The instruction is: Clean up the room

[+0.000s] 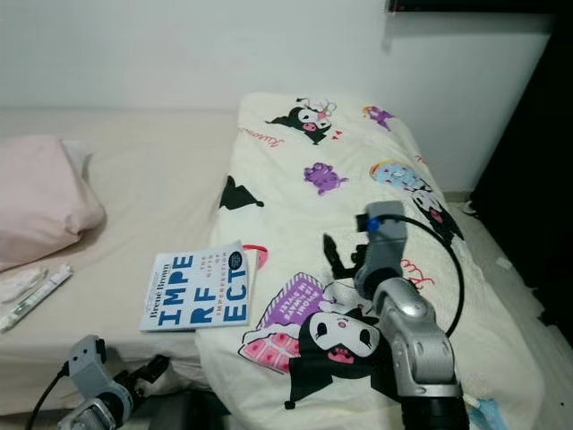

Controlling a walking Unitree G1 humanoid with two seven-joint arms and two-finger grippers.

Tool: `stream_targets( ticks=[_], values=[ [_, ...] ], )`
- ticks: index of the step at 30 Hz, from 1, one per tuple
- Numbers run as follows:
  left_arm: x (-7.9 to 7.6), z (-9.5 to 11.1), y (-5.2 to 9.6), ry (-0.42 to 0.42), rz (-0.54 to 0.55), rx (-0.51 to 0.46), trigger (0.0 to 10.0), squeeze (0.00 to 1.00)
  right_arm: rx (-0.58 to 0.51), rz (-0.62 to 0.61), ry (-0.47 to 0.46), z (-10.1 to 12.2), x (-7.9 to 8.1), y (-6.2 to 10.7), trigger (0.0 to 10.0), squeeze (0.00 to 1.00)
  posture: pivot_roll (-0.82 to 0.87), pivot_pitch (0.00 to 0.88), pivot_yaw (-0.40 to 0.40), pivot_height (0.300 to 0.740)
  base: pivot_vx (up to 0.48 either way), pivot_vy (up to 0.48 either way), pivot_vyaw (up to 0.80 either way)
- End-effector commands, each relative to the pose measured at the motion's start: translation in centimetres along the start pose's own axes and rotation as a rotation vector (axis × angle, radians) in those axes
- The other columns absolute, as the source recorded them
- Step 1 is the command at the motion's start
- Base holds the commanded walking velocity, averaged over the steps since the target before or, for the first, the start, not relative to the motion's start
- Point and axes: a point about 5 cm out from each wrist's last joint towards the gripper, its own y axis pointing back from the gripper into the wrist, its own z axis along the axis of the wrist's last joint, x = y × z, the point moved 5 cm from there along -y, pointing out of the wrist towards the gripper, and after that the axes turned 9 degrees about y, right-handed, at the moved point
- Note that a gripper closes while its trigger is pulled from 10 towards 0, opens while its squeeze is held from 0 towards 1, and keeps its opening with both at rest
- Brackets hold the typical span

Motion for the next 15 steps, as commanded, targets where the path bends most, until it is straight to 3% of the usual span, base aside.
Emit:
stream_targets(
  ticks=[1, 3, 4, 6, 9, 10, 13, 15],
  values=[
    [-2.0, 1.7, -0.7, -0.056, -0.075, -0.037, 10.0, 0.00, 0.006, 0.003, -0.001, -0.6, 0.1, 0.2, 10.0, 0.00, -0.03, 0.050, -0.018, 0.565, 0.000, 0.000, 0.00],
    [-3.0, -0.8, -0.7, -0.178, -0.154, 0.076, 10.0, 0.00, 0.018, 0.014, 0.003, -1.0, 0.5, 0.1, 10.0, 0.00, -0.03, 0.051, -0.019, 0.565, 0.000, 0.000, 0.00],
    [-3.0, -0.8, -0.7, -0.178, -0.154, 0.076, 10.0, 0.00, 0.018, 0.014, 0.003, -1.0, 0.5, 0.1, 10.0, 0.00, -0.03, 0.051, -0.019, 0.565, 0.000, 0.000, 0.00],
    [-4.6, -2.6, -0.5, -0.198, -0.292, 0.162, 10.0, 0.00, 0.026, 0.028, 0.007, -1.3, 0.8, 0.1, 10.0, 0.00, -0.03, 0.054, -0.021, 0.565, 0.000, 0.000, 0.00],
    [-7.4, -3.7, 0.4, -0.123, -0.536, 0.241, 10.0, 0.00, 0.006, 0.050, 0.008, -1.2, 1.2, 0.0, 10.0, 0.00, -0.02, 0.056, -0.024, 0.565, 0.000, 0.000, 0.00],
    [-7.4, -3.7, 0.4, -0.123, -0.536, 0.241, 10.0, 0.00, 0.006, 0.050, 0.008, -1.2, 1.2, 0.0, 10.0, 0.00, -0.02, 0.056, -0.024, 0.565, 0.000, 0.000, 0.00],
    [-10.3, -4.2, 1.9, -0.048, -0.795, 0.314, 10.0, 0.00, -0.018, 0.062, 0.008, -1.0, 1.3, 0.0, 10.0, 0.00, -0.02, 0.058, -0.021, 0.578, 0.000, 0.000, 0.00],
    [-11.0, -4.3, 2.4, -0.040, -0.858, 0.334, 10.0, 0.00, -0.021, 0.062, 0.007, -1.1, 1.3, -0.1, 10.0, 0.00, -0.02, 0.058, -0.020, 0.583, 0.000, 0.000, 0.00]
  ],
)
